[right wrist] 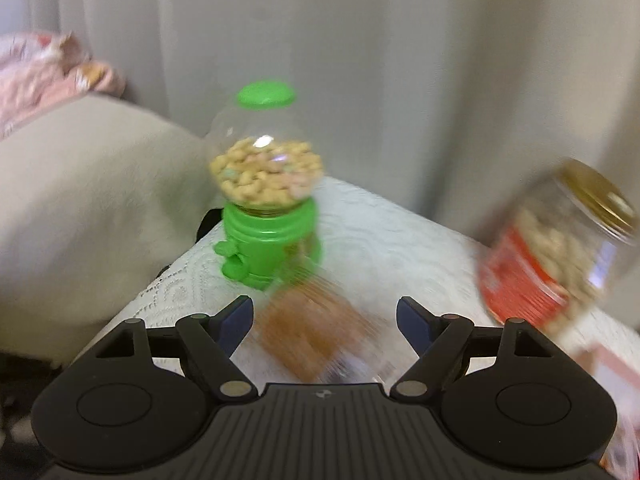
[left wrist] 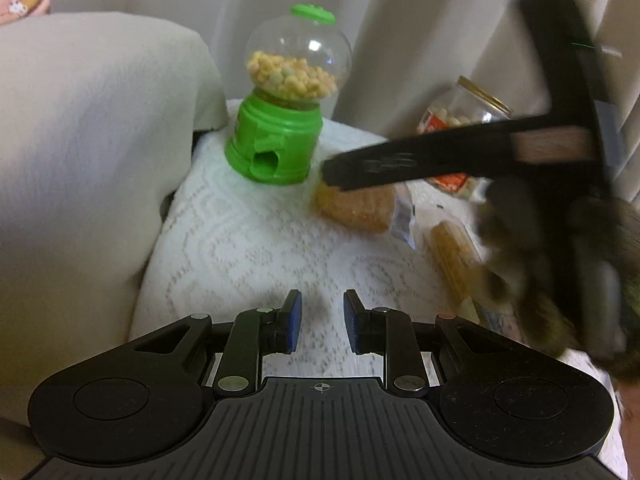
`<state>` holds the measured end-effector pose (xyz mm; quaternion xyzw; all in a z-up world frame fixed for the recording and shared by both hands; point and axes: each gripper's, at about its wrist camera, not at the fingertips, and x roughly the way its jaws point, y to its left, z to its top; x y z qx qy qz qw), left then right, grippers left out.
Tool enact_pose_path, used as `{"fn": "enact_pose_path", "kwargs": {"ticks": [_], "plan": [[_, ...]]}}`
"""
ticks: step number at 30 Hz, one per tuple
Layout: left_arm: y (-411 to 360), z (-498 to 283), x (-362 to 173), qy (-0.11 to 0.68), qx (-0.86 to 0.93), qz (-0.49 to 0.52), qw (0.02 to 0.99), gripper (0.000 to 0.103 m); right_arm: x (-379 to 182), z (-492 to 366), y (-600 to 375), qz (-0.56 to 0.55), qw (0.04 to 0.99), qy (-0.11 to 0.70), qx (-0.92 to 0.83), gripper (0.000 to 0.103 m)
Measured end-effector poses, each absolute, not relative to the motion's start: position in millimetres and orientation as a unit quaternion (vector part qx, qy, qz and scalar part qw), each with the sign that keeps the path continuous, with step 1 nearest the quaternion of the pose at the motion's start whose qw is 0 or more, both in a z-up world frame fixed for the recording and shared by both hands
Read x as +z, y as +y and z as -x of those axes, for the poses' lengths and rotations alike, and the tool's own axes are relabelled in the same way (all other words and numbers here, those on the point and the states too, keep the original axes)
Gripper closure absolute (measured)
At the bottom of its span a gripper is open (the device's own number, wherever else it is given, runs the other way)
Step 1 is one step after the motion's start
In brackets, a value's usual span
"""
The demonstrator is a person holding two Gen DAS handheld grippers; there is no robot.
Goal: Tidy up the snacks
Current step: 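Move both tools back toward the wafer roll and round bread packets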
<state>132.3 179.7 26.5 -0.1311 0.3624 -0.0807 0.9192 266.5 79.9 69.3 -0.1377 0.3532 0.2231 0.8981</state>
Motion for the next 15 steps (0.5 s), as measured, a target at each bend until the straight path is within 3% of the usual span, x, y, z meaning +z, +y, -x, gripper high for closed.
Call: {"fn": "enact_pose_path", "kwargs": {"ticks": [4,10,15], "plan": [[183.4,-133.4,21.6,0.367,-0.084,0.141,0.916,0.077,53.3,-287.4,84.8,0.136,0.881,0.4,0.21,0.023],[184.8,-133.8,20.7,0.366,-0.089,0.15,0.914,0.077,47.1,-281.8,54.6,-0.009,0.829,0.489,0.271,0.024],[181.9,-132.5,25.6,0.364,-0.09,0.15,0.915,0.077,66.7,-265.9,26.1,-0.053,0.845,0.475,0.241,0.024]]}}
